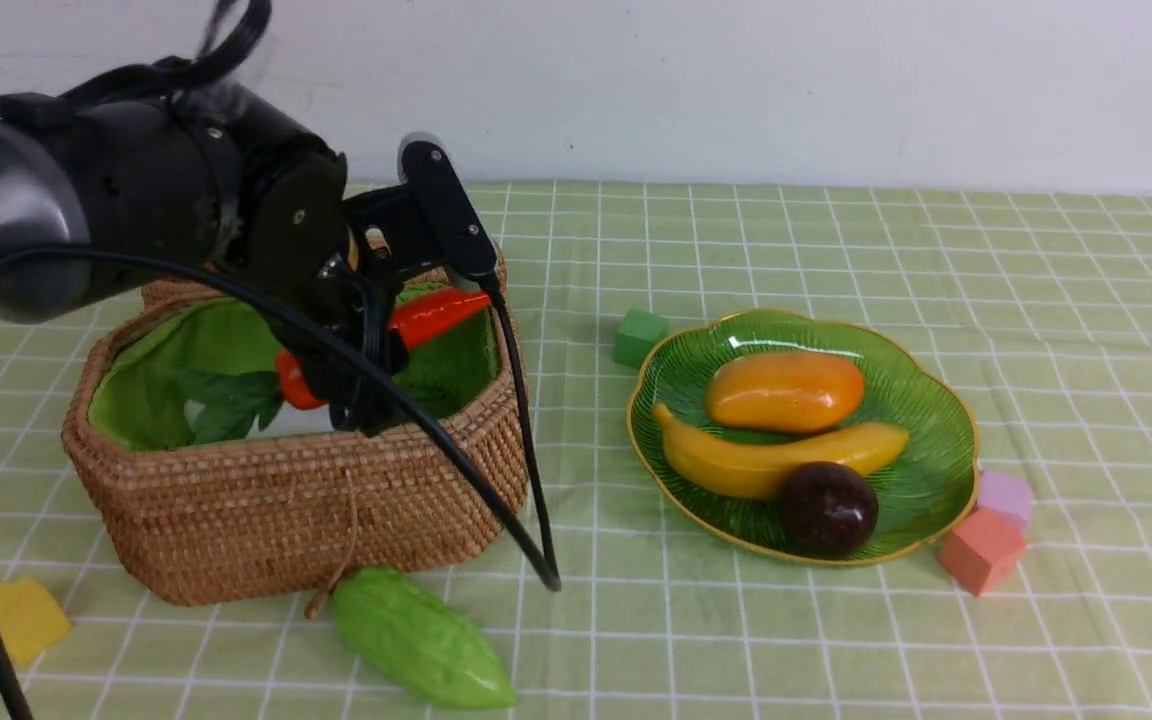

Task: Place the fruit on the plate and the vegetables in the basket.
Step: Use the left arm to grab a carrot and put it into the left basket, then take a chayote with your left arm and place it on the basket on the left.

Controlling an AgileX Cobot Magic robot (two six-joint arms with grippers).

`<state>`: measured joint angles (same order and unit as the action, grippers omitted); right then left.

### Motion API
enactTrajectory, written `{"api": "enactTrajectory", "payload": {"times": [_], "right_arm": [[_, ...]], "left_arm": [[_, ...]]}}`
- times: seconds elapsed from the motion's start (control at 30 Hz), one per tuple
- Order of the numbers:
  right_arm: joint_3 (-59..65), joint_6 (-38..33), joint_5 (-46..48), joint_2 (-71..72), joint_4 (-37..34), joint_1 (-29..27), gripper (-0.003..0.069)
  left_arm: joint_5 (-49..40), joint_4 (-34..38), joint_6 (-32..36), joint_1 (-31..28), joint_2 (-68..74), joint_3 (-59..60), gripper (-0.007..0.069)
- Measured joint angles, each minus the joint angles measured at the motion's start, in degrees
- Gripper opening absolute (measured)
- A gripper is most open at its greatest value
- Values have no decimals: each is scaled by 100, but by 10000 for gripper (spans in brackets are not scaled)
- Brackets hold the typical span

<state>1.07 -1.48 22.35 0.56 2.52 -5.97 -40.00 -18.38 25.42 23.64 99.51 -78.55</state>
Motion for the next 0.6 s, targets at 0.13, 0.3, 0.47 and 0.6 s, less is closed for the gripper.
{"api": "enactTrajectory", "payload": {"times": [0.13,0.3,0.47,0.6], "right_arm": [[0,0,0,0,0,0,222],[0,0,0,0,0,0,223],[0,0,0,0,0,0,231],[0,0,0,0,0,0,236]], "left_arm": [[-21,85,-327,0,-1,0,601],[-363,347,-744,0,-131,0,666],[-1248,728,-746,0,-727,0,645],[-2043,1570,-214,0,-1259,0,627]]}}
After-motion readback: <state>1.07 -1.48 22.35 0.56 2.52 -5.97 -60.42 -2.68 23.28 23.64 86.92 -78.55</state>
